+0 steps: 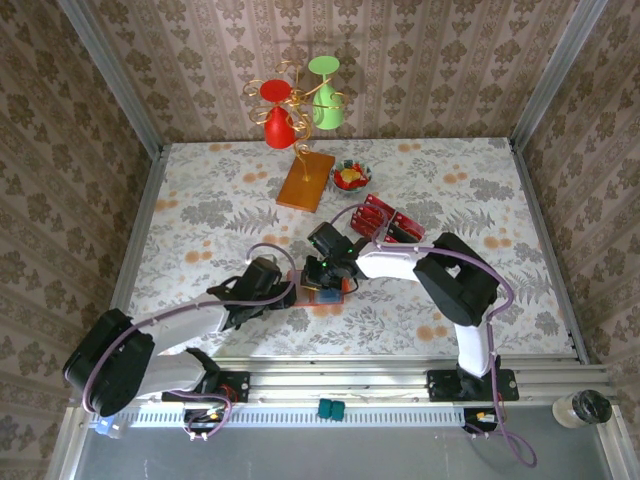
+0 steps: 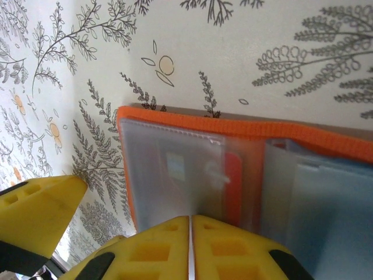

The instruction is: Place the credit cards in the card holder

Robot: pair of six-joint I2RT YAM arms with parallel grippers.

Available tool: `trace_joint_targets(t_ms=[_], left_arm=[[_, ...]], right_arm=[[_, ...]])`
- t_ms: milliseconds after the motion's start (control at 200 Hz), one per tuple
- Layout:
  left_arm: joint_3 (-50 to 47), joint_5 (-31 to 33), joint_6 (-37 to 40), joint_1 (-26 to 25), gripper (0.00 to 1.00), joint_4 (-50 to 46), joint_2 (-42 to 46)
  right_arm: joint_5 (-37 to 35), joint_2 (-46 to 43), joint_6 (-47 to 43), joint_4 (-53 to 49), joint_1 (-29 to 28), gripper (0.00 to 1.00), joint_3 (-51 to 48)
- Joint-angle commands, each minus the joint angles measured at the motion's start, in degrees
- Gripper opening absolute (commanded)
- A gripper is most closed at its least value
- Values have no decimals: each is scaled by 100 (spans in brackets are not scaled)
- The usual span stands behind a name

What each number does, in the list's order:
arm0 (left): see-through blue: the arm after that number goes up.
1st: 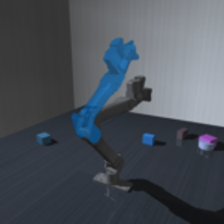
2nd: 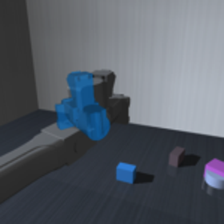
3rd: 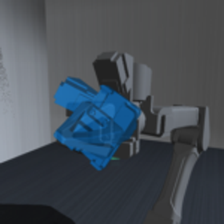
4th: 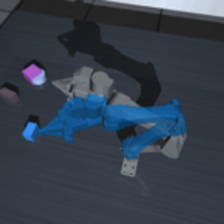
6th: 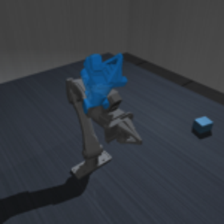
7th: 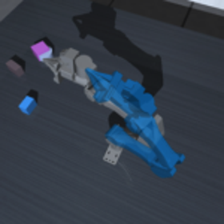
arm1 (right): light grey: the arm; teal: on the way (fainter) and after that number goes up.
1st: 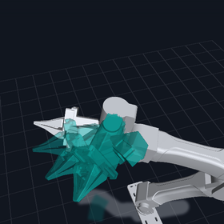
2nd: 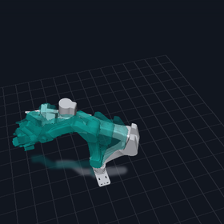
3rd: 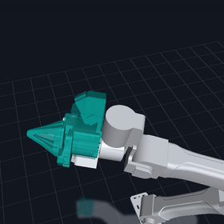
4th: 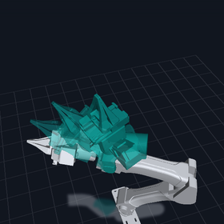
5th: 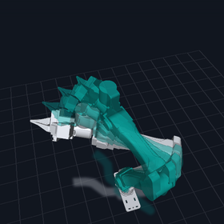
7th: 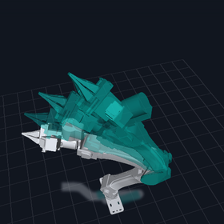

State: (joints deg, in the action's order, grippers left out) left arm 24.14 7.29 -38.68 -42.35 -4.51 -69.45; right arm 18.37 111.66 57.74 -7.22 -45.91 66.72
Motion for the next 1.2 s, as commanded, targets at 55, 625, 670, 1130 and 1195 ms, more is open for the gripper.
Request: trace_joint_targets(t_ms=[55,625,670,1130,1195], left_arm=[[178,55,180,-59,75,-133,-127],[190,318,273,-107,75,-699,-69],[179,301,264,-108,75,-708,-75],[191,281,217,-105,74,-812,-60],[230,299,238,-102,74,-819,-94]], right_arm=[[-86,-292,203,143,-20,12,-148],[-757,-1352,-1677,-1923,730,28,624],[-903,-1429,-1996,-2279,906,32,740],[-2861,-1305,-4164,-4107,1506,40,935],[-3090,-1279,-4231,-4144,1506,39,873]])
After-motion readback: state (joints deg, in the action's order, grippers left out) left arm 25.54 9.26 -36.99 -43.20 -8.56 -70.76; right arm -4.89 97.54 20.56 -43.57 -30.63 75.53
